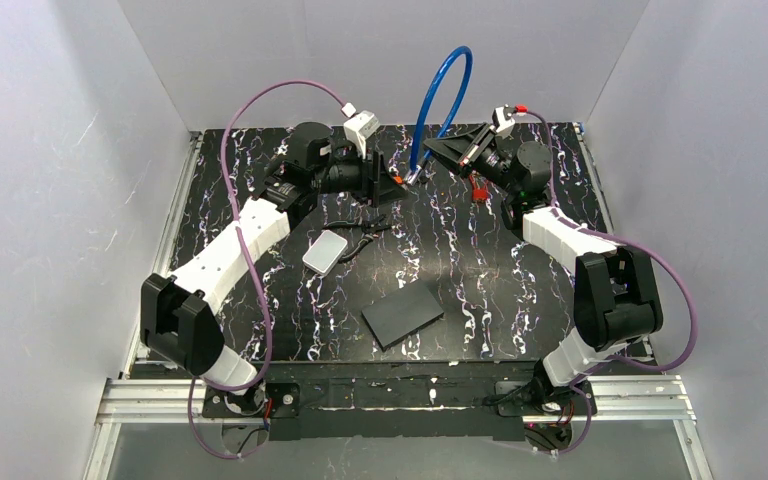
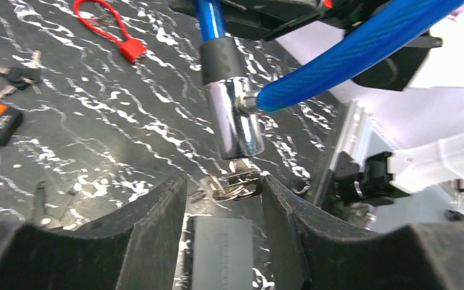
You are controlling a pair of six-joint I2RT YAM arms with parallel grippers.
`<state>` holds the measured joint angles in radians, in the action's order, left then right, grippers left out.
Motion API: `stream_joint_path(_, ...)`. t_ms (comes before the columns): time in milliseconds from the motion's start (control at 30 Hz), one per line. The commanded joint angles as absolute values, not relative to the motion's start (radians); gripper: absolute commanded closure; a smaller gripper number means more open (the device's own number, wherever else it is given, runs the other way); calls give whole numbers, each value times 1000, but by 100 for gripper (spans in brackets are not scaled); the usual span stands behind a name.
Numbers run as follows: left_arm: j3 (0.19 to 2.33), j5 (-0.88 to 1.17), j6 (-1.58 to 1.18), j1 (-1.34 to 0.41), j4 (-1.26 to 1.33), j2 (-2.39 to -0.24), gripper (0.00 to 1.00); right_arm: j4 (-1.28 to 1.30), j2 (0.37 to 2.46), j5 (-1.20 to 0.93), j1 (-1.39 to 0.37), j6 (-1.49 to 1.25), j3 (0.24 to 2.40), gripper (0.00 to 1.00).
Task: Lock with the key
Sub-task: Lock the lock.
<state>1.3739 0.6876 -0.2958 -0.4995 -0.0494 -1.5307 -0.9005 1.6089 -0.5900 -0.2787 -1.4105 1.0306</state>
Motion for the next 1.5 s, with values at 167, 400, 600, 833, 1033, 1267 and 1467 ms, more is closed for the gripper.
stream_joint_path(167,1431,424,-29,-554,-199,-1459,51,-908,1566,-560,-274,-1390,1039,99)
stream_joint_path(400,1476,338,56,-615,-239,-1484,51,-890,1562,-561,-273,-1375,1037,99)
stream_joint_path(600,1521,263,89,-652,-265,-1508,55,-885,1557,-563,-274,-1367,1032,99)
stream_joint_path(833,1523,230,90,-661,-285,-1507,81,-890,1552,-568,-273,-1368,1034,99)
stream_joint_path(1033,1510,271,91,-660,-297,-1490,70,-891,1554,-563,-273,-1369,1039,99)
stream_joint_path(1267,1505,354,85,-661,-296,-1485,61,-884,1554,-563,-272,-1359,1034,99)
stream_joint_path(1467,1512,286,122,-678,-302,-1501,62,-886,1554,-564,-272,-1364,1034,99)
